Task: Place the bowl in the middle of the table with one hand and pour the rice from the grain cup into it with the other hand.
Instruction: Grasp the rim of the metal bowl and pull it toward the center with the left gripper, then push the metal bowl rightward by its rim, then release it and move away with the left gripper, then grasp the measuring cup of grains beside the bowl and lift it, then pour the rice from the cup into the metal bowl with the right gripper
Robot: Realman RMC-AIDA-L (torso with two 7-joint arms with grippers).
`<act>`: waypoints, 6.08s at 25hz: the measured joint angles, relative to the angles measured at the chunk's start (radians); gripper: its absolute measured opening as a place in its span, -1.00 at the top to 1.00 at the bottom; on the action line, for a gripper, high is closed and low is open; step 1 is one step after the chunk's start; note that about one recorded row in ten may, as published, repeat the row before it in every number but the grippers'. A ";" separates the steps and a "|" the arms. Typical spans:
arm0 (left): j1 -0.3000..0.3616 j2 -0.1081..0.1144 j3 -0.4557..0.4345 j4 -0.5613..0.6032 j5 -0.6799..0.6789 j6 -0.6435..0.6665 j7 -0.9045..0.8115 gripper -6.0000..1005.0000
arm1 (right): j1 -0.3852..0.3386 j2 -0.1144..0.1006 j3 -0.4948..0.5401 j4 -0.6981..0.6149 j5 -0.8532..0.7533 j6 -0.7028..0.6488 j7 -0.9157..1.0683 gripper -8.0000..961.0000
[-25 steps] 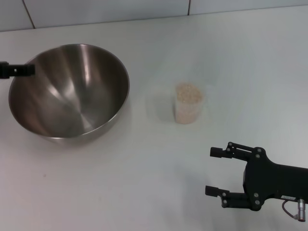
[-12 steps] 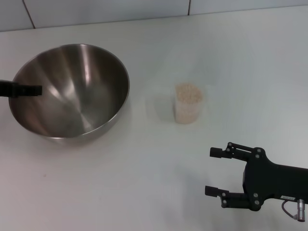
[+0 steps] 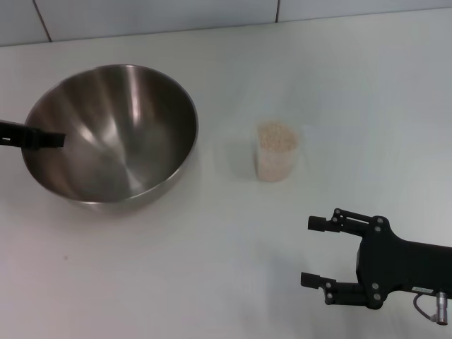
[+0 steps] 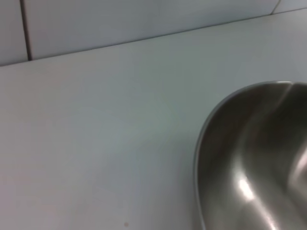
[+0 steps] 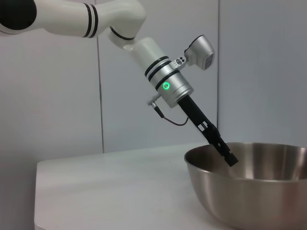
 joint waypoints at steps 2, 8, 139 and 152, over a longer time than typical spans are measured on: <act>-0.001 -0.001 0.001 0.001 0.000 0.000 0.000 -0.05 | 0.000 0.000 0.000 0.000 0.000 0.000 0.000 -0.62; -0.008 -0.002 0.001 0.001 0.001 0.005 0.000 0.49 | 0.000 0.000 0.000 0.000 0.000 0.000 0.000 -0.62; 0.181 -0.042 0.030 0.254 -0.349 0.318 0.607 -0.72 | 0.308 0.067 0.531 0.355 0.078 0.512 -0.187 0.96; 0.181 -0.040 0.030 0.265 -0.347 0.318 0.596 -0.72 | 0.317 0.067 0.838 0.432 0.079 0.065 -0.675 0.97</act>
